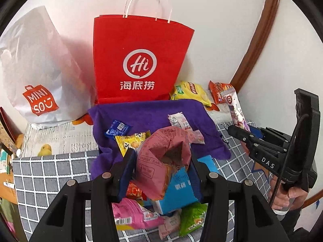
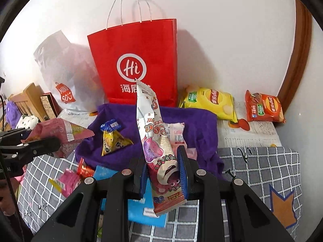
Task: Organize snacks
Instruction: 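Carry the pink candy stick and pink bag over the purple towel with both grippers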
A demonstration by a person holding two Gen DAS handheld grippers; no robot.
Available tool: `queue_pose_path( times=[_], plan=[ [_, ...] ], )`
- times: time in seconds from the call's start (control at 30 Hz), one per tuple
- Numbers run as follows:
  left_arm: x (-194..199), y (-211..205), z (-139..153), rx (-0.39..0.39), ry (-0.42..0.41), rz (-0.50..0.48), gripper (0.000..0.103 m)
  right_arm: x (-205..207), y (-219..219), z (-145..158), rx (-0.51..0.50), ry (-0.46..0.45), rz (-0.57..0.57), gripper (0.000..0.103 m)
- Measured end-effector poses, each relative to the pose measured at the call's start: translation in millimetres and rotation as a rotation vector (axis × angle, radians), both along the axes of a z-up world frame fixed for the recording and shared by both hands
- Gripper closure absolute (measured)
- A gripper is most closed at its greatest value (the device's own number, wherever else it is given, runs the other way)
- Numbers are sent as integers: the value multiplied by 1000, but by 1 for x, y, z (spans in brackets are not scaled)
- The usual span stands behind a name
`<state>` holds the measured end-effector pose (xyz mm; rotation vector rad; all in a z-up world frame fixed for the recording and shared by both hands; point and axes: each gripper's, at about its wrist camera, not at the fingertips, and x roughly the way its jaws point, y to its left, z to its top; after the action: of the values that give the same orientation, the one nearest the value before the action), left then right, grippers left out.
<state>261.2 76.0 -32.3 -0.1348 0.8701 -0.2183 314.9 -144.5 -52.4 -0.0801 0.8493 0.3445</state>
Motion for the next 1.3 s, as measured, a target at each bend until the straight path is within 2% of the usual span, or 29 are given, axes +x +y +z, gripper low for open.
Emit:
queue_pose_path(
  times=[0.63,1.3],
  plan=[
    [45,18,-10,-20,14,14,54,43,25,-9,-6,9,24,76],
    [90,25,-17,-26,20,32,54,85,25,-16,7,3,1,76]
  ],
)
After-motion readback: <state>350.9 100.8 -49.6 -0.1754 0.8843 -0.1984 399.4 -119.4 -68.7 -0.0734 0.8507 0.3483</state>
